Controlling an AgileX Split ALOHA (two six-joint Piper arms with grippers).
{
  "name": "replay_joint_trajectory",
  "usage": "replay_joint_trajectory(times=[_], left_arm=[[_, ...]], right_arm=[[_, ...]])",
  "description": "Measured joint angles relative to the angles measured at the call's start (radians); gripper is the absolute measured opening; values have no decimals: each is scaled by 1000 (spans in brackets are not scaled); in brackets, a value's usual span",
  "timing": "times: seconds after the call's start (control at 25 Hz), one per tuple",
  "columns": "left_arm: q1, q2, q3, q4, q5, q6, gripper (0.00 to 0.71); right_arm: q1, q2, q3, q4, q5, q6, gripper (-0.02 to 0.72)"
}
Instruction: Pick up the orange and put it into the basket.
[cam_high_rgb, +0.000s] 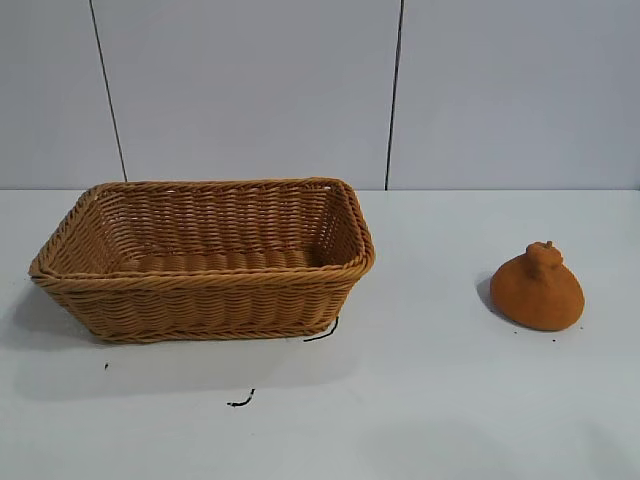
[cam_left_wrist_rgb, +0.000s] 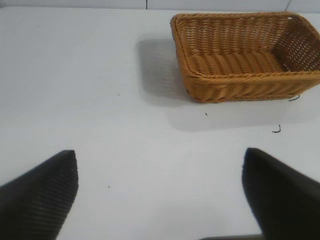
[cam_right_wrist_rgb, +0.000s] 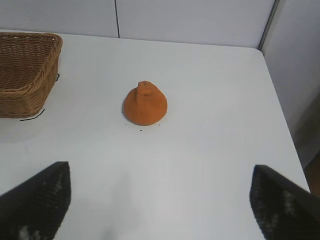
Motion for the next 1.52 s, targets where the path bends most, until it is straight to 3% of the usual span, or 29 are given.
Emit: replay_joint_trajectory(times=[0.44, 0.72, 1.2, 1.52], left_arm=[[0, 0, 0, 0, 0, 0, 639], [0, 0, 0, 0, 0, 0, 639], [0, 0, 0, 0, 0, 0, 639], [0, 0, 0, 0, 0, 0, 639]], right_arm=[[0, 20, -3, -7, -2, 0, 695], [0, 446, -88, -13, 12, 10, 695], [0, 1322, -549, 12, -36, 46, 695], [1, 1711, -919, 20, -59, 46, 695]])
